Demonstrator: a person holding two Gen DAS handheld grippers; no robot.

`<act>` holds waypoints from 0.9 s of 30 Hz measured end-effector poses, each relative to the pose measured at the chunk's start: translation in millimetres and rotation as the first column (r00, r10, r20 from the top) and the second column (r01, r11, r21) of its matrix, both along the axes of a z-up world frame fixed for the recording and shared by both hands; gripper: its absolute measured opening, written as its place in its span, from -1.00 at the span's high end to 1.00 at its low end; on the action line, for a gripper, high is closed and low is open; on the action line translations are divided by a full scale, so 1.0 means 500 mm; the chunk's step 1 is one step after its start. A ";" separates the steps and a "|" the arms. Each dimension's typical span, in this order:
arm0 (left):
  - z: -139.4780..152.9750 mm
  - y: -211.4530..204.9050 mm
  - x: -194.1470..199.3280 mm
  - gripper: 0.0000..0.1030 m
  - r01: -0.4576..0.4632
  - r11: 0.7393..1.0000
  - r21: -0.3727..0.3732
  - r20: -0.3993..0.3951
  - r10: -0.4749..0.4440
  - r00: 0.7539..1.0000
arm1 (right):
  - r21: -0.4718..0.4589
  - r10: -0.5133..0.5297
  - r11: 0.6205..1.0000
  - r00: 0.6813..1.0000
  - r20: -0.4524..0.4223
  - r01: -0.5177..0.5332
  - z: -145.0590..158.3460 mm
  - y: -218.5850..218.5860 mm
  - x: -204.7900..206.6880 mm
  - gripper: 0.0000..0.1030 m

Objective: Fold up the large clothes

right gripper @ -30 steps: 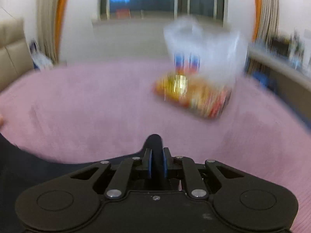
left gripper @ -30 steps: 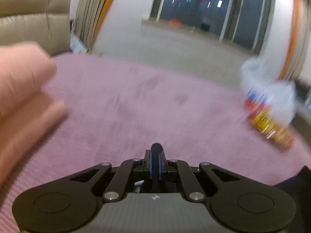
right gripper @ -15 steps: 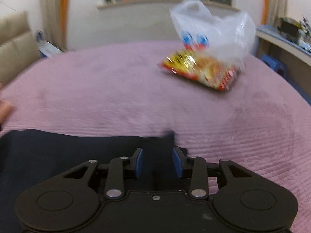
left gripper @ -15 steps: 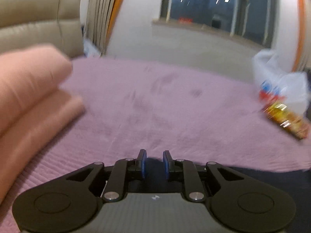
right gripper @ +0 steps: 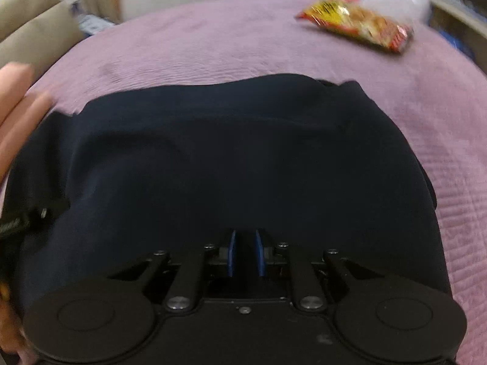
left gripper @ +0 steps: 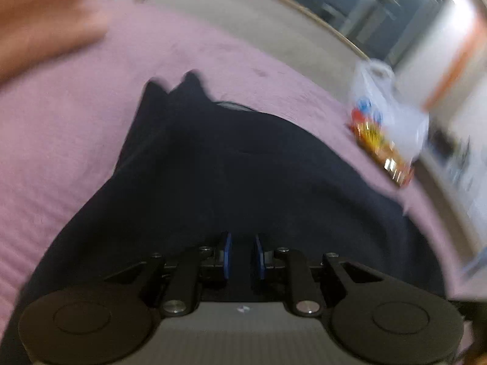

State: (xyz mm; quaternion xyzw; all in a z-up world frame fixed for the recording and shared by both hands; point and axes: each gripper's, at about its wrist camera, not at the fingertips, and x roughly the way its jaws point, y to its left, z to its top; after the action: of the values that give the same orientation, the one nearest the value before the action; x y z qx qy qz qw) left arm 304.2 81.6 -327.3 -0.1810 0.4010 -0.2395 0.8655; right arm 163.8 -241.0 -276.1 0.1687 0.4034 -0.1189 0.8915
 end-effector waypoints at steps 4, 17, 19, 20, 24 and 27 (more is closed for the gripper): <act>0.062 0.029 -0.032 0.66 -0.022 0.999 0.041 -0.004 0.023 1.000 | -0.016 0.016 1.000 1.000 -0.013 -0.016 0.036 0.016 -0.020 0.55; 0.040 0.274 -0.274 0.25 -0.263 0.947 -0.183 -0.265 0.211 0.941 | -0.025 0.233 0.973 0.966 0.110 -0.231 0.106 0.184 -0.117 0.34; 0.022 0.283 -0.271 0.25 -0.288 0.942 -0.173 -0.286 0.232 0.930 | -0.023 0.239 0.971 0.965 0.106 -0.238 0.097 0.193 -0.111 0.34; 0.016 0.284 -0.270 0.25 -0.298 0.939 -0.171 -0.285 0.243 0.927 | -0.027 0.238 0.971 0.966 0.098 -0.236 0.092 0.197 -0.109 0.34; -0.006 0.282 -0.257 0.24 -0.353 0.920 -0.171 -0.265 0.302 0.916 | -0.043 0.226 0.974 0.972 0.062 -0.224 0.052 0.206 -0.097 0.35; -0.034 0.273 -0.249 0.17 -0.407 0.897 -0.170 -0.290 0.349 0.891 | -0.021 0.216 0.976 0.975 0.052 -0.215 0.030 0.196 -0.087 0.35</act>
State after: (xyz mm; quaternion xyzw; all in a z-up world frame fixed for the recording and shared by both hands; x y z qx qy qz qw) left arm 179.9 218.3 -344.6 -0.3823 0.4344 -0.0845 0.8111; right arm 120.1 -142.8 -261.2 0.1205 0.3943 -0.0201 0.9108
